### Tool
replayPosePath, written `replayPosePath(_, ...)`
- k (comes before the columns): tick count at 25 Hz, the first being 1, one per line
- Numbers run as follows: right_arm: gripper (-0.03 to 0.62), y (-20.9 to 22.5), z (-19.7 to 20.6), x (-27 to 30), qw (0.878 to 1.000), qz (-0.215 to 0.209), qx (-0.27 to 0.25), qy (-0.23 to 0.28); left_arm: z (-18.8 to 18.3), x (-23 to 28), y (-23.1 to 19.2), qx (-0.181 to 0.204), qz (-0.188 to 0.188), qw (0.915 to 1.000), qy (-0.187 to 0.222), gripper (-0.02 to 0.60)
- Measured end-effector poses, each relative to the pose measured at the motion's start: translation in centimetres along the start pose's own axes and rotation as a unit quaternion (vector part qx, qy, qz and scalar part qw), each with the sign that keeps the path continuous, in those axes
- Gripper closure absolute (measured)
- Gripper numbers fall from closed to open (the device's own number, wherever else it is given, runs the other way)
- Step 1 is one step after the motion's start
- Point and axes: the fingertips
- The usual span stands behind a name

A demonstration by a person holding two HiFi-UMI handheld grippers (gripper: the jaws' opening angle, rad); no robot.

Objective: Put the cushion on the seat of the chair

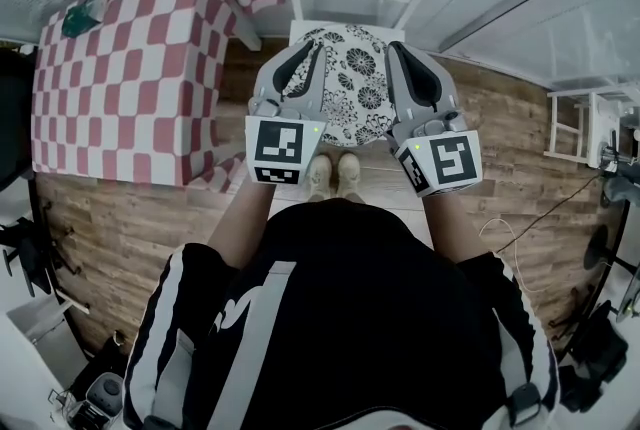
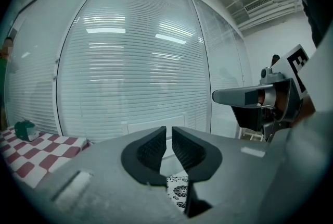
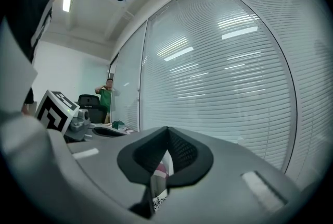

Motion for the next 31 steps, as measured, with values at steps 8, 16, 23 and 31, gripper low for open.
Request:
replayPosePath(8, 0.599, -0.28, 0.20, -0.06, 1.000, 0.002, 0.011, -0.002, -0.05, -0.15, -0.32, -0.007, -0.004, 1.0000, 0.004, 0.558)
replayPosePath(16, 0.599, -0.21, 0.17, -0.22, 1.000, 0.006, 0.015, 0.000, -0.31, -0.28, -0.40, -0.011, -0.007, 0.9999, 0.009, 0.558)
replayPosePath(23, 0.599, -0.41, 0.07, -0.32, 1.000, 0.003, 0.016, 0.002, -0.54, -0.40, -0.57, -0.011, -0.011, 0.9998, 0.012, 0.560)
replayPosePath(31, 0.599, -0.53, 0.33, -0.49, 1.000, 0.002, 0.020, 0.000, -0.63, -0.58, -0.50, -0.011, -0.014, 0.9998, 0.014, 0.561)
Point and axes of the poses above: the fingertips, and each gripper's own axes: x forward along the fingers, y to its right, z out of its underside, and after that the axes turned 3 degrees about -z, right-handed
